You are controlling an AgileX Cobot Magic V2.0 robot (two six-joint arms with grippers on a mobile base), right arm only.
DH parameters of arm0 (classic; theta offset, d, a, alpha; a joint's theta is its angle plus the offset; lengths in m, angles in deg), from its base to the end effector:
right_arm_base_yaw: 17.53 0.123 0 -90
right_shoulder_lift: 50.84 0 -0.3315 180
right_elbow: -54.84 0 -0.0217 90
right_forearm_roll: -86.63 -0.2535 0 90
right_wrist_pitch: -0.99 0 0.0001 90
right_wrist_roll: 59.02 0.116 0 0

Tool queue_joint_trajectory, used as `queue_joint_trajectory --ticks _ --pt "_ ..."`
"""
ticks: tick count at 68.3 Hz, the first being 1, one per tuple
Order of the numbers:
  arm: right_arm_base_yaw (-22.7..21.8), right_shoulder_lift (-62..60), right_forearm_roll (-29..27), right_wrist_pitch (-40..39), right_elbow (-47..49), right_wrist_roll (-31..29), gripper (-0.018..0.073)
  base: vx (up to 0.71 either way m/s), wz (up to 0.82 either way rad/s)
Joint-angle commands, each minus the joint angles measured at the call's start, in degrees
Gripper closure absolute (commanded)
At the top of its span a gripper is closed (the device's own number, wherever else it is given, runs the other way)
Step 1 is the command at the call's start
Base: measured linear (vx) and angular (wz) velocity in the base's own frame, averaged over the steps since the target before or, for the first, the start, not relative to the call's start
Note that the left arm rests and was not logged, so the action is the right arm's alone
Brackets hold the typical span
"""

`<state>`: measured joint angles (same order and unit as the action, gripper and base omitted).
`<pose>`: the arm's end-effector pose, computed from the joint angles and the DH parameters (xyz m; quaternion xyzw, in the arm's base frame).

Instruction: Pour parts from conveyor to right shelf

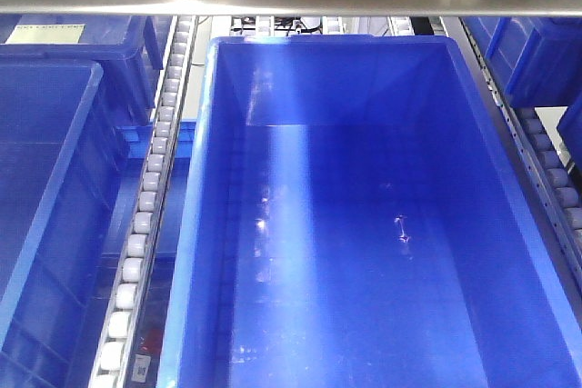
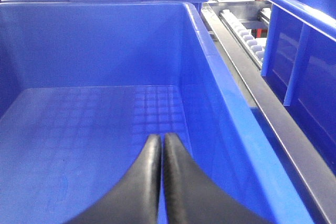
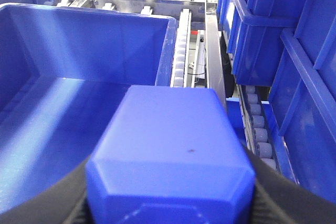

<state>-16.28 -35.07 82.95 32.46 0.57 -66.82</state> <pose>0.0254 0.0044 0.2969 -0.0505 0.7725 -0.0059 0.6330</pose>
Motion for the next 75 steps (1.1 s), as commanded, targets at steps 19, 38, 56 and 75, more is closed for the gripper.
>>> queue_joint_trajectory --ticks 19,38,56,75 --pt "-0.1 0.6 0.1 -4.8 1.6 -0.6 0.0565 0.00 0.00" --pt "-0.1 3.0 0.2 -5.4 1.6 -0.6 0.0565 0.00 0.00" --pt "-0.1 20.3 -4.3 -6.6 8.9 -0.6 0.0565 0.00 0.00" --pt "8.7 41.4 -3.6 -3.8 21.4 -0.6 0.0565 0.00 0.00"
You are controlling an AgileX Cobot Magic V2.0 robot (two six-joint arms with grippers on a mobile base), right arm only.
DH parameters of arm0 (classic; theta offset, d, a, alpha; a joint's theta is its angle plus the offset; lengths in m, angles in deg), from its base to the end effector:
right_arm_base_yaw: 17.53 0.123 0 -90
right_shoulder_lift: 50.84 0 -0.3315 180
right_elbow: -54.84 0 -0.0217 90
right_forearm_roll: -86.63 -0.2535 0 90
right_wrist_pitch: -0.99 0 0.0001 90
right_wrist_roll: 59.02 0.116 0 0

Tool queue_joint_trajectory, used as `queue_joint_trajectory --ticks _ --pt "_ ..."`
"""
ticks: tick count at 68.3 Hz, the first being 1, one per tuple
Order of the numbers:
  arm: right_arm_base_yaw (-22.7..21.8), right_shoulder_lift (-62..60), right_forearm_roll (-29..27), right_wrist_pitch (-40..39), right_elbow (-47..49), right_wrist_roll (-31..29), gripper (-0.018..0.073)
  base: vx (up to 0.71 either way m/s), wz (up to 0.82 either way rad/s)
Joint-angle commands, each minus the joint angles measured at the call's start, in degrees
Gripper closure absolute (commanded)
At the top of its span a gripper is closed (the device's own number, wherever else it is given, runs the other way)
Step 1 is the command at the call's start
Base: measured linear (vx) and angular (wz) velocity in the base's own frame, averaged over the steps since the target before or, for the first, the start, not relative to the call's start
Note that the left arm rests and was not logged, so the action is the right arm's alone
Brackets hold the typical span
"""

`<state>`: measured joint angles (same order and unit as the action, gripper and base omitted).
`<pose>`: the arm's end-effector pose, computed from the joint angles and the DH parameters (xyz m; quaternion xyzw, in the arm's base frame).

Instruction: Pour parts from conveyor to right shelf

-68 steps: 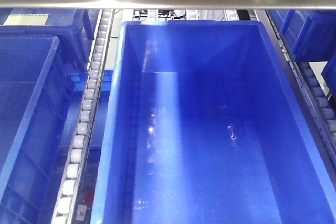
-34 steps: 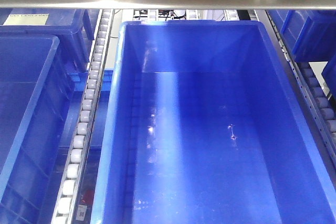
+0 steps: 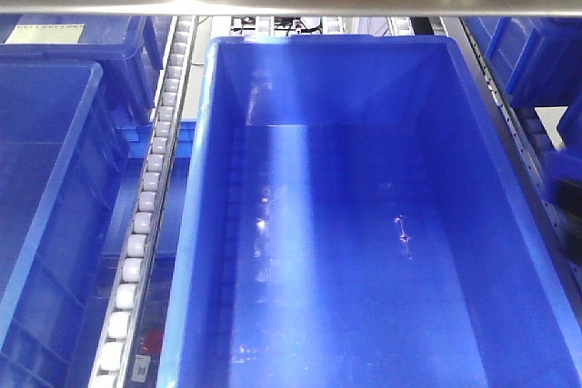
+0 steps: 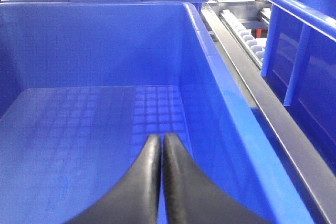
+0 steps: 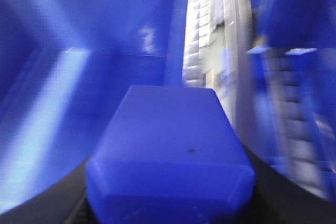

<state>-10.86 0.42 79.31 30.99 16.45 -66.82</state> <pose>0.1448 0.0244 0.3478 -0.0772 0.8599 0.0504 0.5021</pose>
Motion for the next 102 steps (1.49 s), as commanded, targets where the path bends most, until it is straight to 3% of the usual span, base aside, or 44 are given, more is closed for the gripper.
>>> queue_joint_trajectory --ticks 1,22,55,69,102 --pt "4.0 7.0 0.1 -2.1 6.2 -0.6 0.0565 0.00 0.00" --pt "13.8 29.2 1.2 6.4 21.2 -0.6 0.0565 0.00 0.00" --pt "19.1 58.4 4.0 28.0 43.4 0.8 0.0565 0.00 0.00" --pt "20.5 64.5 4.0 29.8 48.0 0.8 0.0565 0.00 0.00" --pt "20.6 69.2 4.0 28.2 48.0 0.7 0.0565 0.00 0.00"
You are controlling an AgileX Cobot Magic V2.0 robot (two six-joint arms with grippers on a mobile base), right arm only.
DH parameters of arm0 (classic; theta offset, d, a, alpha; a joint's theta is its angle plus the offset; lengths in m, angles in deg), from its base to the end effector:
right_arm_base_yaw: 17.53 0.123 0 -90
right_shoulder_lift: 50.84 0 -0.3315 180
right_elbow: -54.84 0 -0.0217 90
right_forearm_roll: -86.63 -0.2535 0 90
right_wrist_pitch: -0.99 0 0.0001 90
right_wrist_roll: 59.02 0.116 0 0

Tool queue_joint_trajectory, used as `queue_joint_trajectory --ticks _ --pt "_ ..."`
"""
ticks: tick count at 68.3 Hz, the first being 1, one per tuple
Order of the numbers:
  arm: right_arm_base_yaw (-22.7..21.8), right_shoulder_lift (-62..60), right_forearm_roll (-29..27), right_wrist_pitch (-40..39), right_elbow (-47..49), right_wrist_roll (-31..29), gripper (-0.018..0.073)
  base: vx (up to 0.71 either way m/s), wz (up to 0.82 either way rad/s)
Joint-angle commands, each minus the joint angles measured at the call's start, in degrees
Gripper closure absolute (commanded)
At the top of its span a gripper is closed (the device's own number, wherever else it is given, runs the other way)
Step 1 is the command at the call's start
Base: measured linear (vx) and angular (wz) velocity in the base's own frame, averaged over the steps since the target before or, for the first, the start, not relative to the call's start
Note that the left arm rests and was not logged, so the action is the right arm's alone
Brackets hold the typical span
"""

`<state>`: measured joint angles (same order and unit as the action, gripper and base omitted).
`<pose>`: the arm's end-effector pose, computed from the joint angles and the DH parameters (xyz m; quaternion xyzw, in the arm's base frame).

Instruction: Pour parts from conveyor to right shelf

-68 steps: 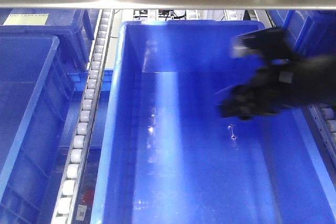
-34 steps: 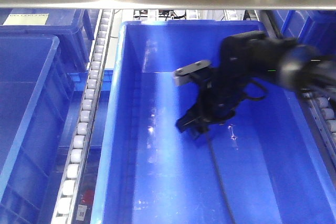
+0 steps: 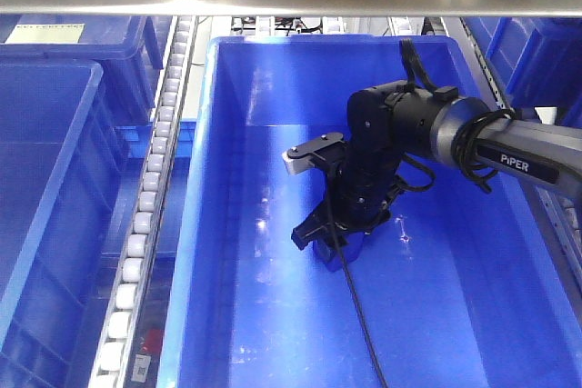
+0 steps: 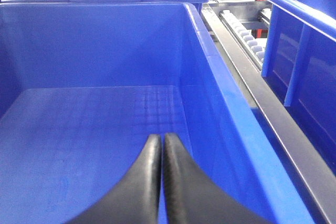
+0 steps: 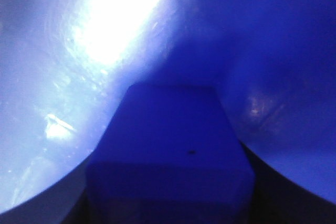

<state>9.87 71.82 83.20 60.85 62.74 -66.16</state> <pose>0.3781 0.2028 0.2003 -0.2832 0.9575 0.0344 0.0415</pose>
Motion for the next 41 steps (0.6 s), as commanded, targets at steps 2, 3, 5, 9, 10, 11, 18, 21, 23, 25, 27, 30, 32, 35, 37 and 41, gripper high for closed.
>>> queue_joint_trajectory --ticks 2,3,5,9,10,11,18,21,23,25,27,30,32,35,37,41 --pt "-0.1 -2.0 0.1 -1.7 1.7 0.0 0.0565 0.00 0.00" --pt "-0.1 -1.8 0.1 -1.7 1.7 0.0 0.0565 0.00 0.00" --pt "-0.1 -1.6 0.1 -1.7 1.7 0.0 0.0565 0.00 0.00" --pt "-0.1 -1.3 0.1 -1.7 1.7 0.0 0.0565 0.00 0.00" --pt "-0.1 -1.2 0.1 -1.7 1.7 0.0 0.0565 0.00 0.00" --pt "-0.1 -1.1 0.1 -1.7 1.7 0.0 0.0565 0.00 0.00" --pt "-0.1 -1.1 0.1 -1.7 1.7 0.0 0.0561 0.00 0.00" --pt "-0.1 -1.1 0.1 -1.7 1.7 0.0 0.0555 0.00 0.00" --pt "-0.1 -1.1 0.1 -1.7 1.7 0.0 0.0548 0.00 0.00" --pt "-0.1 -1.1 0.1 -1.6 1.7 0.1 0.0540 0.00 0.00" --pt "-0.1 -1.1 0.1 -1.5 1.7 0.1 0.0523 0.00 0.00" --pt "-0.1 -1.1 0.1 -1.4 1.7 0.1 0.0496 0.00 0.00" --pt "-0.1 -1.1 0.1 -1.3 1.7 0.1 0.0473 0.00 0.00" --pt "-0.1 -1.1 0.1 -1.3 1.7 0.1 0.0434 0.00 0.00" --pt "-0.1 -1.1 0.1 -1.3 1.7 0.1 0.0403 0.00 0.00" --pt "-0.1 -1.3 0.1 -1.3 1.7 0.1 0.0332 0.00 0.00"
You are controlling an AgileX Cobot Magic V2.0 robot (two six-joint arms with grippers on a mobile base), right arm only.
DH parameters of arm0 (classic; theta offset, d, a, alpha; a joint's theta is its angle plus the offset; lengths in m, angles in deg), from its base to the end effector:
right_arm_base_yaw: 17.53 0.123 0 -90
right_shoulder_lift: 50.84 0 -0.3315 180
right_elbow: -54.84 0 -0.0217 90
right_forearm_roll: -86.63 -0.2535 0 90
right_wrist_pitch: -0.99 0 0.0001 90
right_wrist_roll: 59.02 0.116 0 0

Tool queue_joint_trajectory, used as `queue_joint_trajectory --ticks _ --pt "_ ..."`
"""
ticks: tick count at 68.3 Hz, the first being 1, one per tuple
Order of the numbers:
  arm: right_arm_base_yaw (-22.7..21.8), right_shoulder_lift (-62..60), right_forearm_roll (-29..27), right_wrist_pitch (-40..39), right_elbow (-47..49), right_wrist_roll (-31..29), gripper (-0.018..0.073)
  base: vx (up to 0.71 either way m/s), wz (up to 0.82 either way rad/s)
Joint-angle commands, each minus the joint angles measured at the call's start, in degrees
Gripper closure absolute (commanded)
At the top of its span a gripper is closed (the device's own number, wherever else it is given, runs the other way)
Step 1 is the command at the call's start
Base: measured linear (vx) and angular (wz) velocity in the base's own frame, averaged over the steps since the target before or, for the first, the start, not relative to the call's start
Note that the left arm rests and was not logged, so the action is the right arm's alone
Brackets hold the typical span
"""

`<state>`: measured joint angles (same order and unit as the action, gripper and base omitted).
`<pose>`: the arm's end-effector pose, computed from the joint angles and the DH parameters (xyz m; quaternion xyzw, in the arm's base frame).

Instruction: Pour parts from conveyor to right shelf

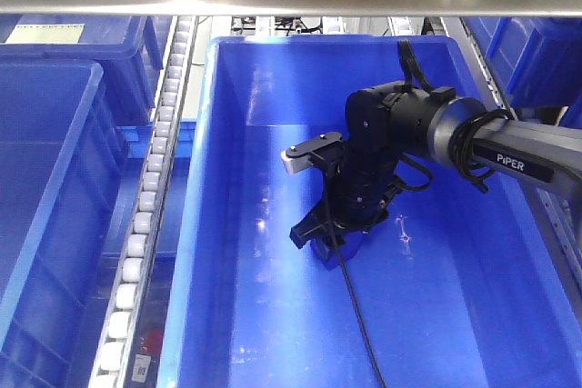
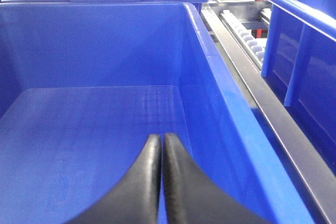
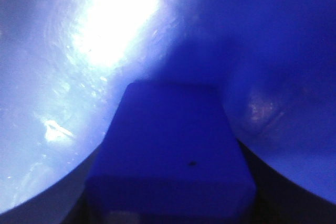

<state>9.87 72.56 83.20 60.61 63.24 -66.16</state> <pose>0.3810 0.2042 0.1969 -0.2831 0.9576 0.0343 0.0415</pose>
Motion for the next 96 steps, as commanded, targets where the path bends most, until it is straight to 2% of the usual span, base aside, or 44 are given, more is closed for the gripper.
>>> queue_joint_trajectory --ticks 1,12,20,27,37,54,62,70,80,96 --pt "0.0 -2.1 0.1 -1.2 1.2 0.1 0.0312 0.00 0.00" --pt "0.0 -3.3 0.1 -2.7 1.2 0.1 0.0059 0.00 0.00" --pt "0.0 -4.6 0.1 -3.6 1.2 0.3 -0.0079 0.00 0.00" --pt "0.0 -6.2 0.2 -5.1 0.9 0.5 -0.0131 0.00 0.00" --pt "0.0 -10.6 0.4 -10.7 -3.0 1.0 -0.0120 0.00 0.00" --pt "0.0 -24.0 1.7 -28.7 -18.9 1.8 -0.0036 0.00 0.00" --pt "0.0 -32.5 2.5 -38.3 -27.7 1.8 0.0071 0.00 0.00" --pt "-0.1 -41.2 3.4 -47.0 -35.6 1.8 0.0256 0.00 0.00" --pt "-0.1 -52.6 2.9 -51.0 -43.4 1.8 0.0576 0.00 0.00" --pt "-0.1 -68.1 2.7 -50.5 -49.8 1.8 0.0570 0.00 0.00"
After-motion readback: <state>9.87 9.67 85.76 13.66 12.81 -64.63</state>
